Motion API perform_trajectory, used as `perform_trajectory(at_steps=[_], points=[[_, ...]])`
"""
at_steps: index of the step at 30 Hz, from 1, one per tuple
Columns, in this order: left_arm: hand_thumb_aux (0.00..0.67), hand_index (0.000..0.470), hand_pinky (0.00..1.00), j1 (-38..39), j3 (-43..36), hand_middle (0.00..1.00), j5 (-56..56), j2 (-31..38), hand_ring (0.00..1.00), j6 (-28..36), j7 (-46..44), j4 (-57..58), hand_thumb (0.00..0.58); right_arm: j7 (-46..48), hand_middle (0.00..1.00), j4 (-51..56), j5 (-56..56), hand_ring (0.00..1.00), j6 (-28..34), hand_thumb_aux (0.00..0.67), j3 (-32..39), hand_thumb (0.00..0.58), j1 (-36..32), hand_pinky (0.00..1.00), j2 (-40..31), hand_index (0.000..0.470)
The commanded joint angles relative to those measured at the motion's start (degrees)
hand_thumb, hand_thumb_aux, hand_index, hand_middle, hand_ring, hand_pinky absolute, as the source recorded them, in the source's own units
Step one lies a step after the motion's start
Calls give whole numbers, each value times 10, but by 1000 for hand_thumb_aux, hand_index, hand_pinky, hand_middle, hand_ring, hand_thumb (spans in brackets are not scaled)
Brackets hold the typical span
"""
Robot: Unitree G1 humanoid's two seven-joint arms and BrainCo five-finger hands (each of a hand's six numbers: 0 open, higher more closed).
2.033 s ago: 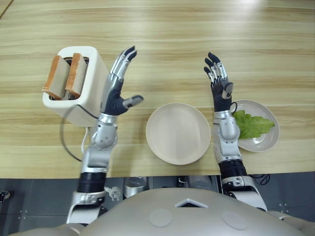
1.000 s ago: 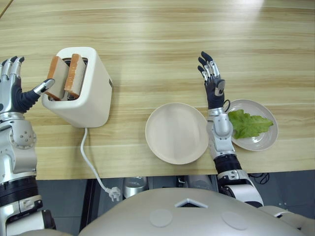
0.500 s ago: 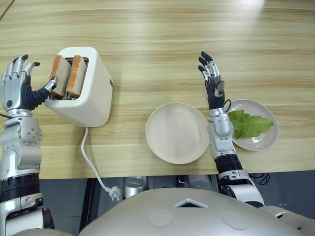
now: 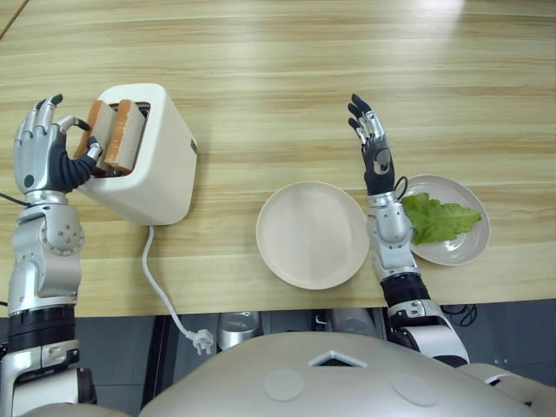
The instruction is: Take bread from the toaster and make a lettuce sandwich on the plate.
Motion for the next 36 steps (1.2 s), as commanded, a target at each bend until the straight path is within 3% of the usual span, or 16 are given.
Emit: perform_trajectory(at_steps=[1,4,5,6,20,30,31,32,33,36], points=[[541,372,0,6,-13,0,-9,-9,0,12,-9,15,559,-5,0,9,-9,0,-6,0,6,0,-1,0,-2,0],[483,332,0,12,-6,0,-13,-11,0,12,0,-3,535,-8,0,9,-13,0,-8,0,9,0,-1,0,-4,0],[68,47,0,13,-1,0,-13,-11,0,12,5,-10,112,-8,0,9,-13,0,-9,0,10,0,-1,0,-4,0],[0,0,0,14,4,0,-12,-11,0,12,11,-18,0,-9,0,9,-14,0,-10,0,11,0,-1,0,-4,0],[0,0,0,5,21,0,-15,-11,0,8,38,-23,0,-17,0,9,-19,0,-12,0,19,0,1,0,-7,0],[0,0,0,0,5,0,-17,-4,0,14,10,14,0,-21,0,7,-22,0,-13,0,20,0,1,0,-7,0],[66,45,0,-1,2,0,-18,-6,0,14,7,18,108,-22,0,7,-22,0,-14,0,20,0,1,0,-7,0],[636,437,0,-1,-1,0,-18,-6,0,14,3,21,578,-22,0,8,-22,0,-14,0,20,0,1,0,-7,0],[670,460,0,1,-5,0,-21,-6,0,12,-3,24,580,-22,0,8,-22,0,-15,0,21,0,1,0,-7,0],[670,460,0,3,-12,0,-28,-9,0,11,-12,30,580,-22,0,7,-22,0,-15,0,21,0,1,0,-7,0]])
